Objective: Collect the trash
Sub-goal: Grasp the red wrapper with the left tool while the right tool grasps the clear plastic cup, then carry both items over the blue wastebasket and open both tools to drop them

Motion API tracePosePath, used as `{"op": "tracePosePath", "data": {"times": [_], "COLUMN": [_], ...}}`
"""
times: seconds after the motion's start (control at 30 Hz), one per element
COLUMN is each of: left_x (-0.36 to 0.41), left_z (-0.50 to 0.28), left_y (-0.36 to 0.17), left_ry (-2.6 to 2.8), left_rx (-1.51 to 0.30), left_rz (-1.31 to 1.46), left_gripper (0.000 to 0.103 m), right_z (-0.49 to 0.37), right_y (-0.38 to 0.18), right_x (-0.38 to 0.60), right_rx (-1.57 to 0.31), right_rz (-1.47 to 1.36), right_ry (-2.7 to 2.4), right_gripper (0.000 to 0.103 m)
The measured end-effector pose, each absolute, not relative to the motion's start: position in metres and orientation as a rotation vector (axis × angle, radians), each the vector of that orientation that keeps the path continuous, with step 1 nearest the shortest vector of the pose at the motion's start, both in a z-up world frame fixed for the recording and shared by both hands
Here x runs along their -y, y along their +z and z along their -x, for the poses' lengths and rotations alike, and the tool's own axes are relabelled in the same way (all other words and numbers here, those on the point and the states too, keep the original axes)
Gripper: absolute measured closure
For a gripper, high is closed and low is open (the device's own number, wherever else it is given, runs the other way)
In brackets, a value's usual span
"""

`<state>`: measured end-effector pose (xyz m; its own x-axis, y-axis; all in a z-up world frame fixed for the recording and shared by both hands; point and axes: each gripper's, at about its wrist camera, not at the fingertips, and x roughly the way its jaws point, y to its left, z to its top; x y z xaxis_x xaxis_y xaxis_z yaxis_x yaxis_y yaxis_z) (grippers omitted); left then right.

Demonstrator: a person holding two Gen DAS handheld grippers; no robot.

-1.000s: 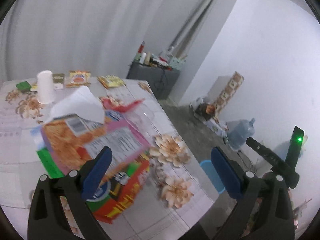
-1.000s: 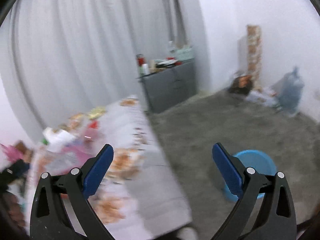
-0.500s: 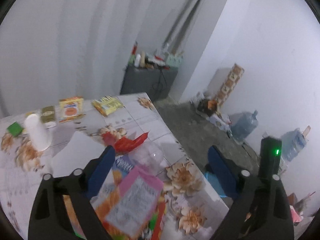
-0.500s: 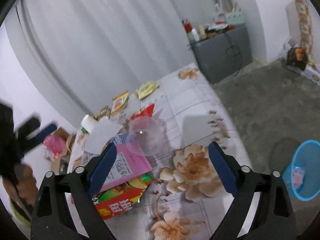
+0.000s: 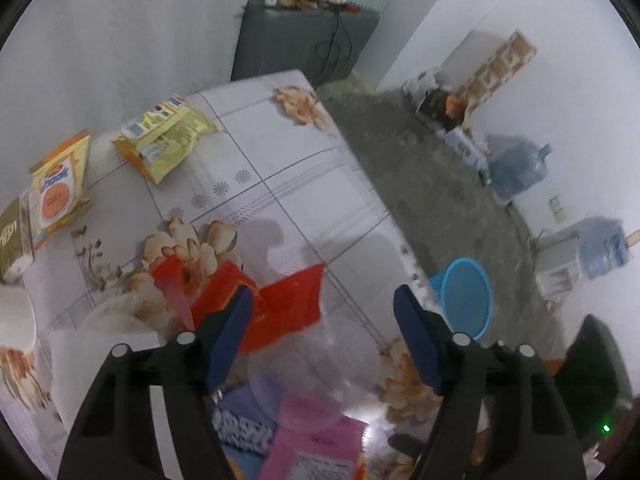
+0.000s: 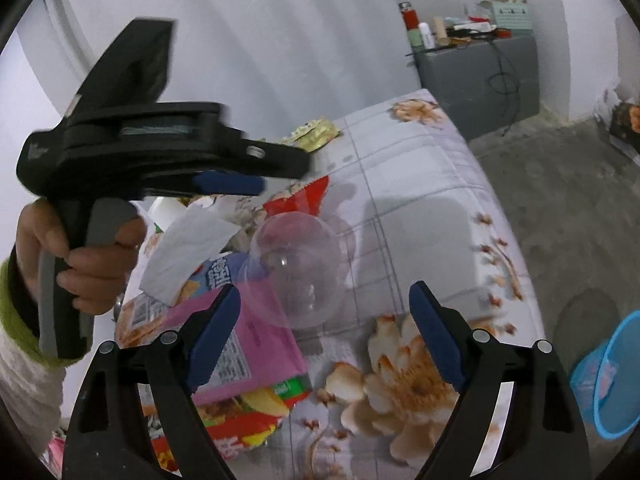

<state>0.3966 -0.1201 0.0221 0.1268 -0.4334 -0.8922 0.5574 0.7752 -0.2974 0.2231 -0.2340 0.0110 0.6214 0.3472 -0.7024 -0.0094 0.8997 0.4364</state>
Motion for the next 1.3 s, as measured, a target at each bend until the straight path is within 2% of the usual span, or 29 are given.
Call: {"op": "tracePosePath", "data": {"times": [0.17,0.23,0.3,0.4,0.53,0.63,0.67,1.3], "left_x": [0.123,0.119,0.114,0.11,0.106,0.105,0.104,0.077], "left_z": [-0.415,-0.423,-0.428,-0.431,-0.431,-0.429,-0.43,-0.4], "left_y": [-0.002,-0.011,-0.017,-0.019,-0.018,-0.016,-0.015,0.064], "left_ry": [-0.677,-0.663,-0.652,-0.651,-0.661,-0.666,-0.669,-0.68], "left_rx": [-1.337,-1.382,-1.412,-1.423,-1.408,-1.388,-1.383,-1.188], "left_rz": [-0.138,-0.11,-0.081,-0.062,-0.053,-0.056,-0.05,0.036], "left_gripper": [0.051,0.059,0.071,0.081,0.085,0.088,0.093,0.096], "right_z": [-0.246,-0.256,-0.264,-0.274,-0.281,-0.282,-0.282,-0.218], "right_y": [0.005,0.001,-0.003,-0.011,-0.021,-0.023,-0.023,0.028], "right_x": [0.226,0.221,0.218,0.213,0.211,0.212,0.213,0.262], "right_rx": [-0.89,-0.902,-0.914,-0.931,-0.958,-0.949,-0.949,-0.837], "right_rz": [-0.424,-0.422,-0.421,-0.426,-0.455,-0.465,-0.466,-0.524], "right_ry": [0.243,0.256,0.273,0.29,0.296,0.292,0.29,0.168], "right_gripper": [0.022,0.022,0.022,0.023,0.036,0.037,0.037,0.038]}}
